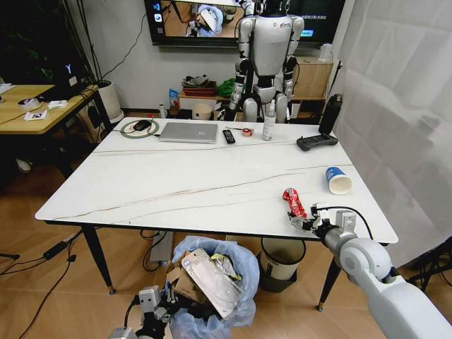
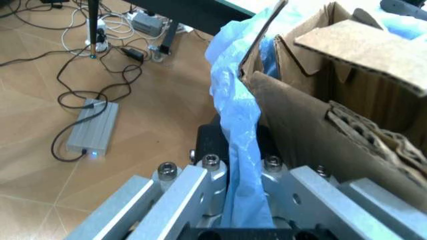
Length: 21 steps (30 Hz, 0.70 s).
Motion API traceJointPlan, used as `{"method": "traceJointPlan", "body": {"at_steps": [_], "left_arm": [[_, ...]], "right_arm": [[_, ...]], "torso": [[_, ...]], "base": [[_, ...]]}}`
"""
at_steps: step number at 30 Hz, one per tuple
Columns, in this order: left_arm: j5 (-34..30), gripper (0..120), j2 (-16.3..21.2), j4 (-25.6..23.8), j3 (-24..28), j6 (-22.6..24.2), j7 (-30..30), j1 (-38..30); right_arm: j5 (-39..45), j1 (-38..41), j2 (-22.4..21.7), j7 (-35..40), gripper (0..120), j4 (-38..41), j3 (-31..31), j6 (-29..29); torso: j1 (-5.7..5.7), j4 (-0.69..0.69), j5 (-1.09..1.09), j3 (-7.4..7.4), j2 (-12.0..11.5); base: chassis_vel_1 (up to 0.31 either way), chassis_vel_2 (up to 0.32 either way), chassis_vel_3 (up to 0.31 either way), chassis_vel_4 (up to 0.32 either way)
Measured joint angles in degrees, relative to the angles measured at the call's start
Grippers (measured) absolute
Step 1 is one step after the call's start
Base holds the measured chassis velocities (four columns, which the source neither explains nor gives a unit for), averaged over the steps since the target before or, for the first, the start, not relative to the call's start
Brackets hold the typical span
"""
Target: Pick up the trash bin and place the trash from the table into it.
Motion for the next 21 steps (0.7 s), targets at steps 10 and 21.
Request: {"method": "traceJointPlan", "body": {"at_steps": [10, 21], "left_arm": [[0.0, 0, 0.1, 0.1, 0.1, 0.0, 0.0, -0.2], [-0.1, 0, 0.1, 0.4, 0.4, 0.2, -0.1, -0.4]], "right_arm": [[-0.6, -0.7, -0.1, -0.3, 44, 0.3, 0.0, 0.3], [0.8, -0.7, -0.5, -0.4, 44, 2.6, 0.5, 0.4]], "torso": [[0.0, 0.0, 0.01, 0.0, 0.0], [0.0, 0.0, 0.0, 0.0, 0.0]], "base": [[0.0, 0.0, 0.0, 0.0], [0.0, 0.0, 0.0, 0.0]]}}
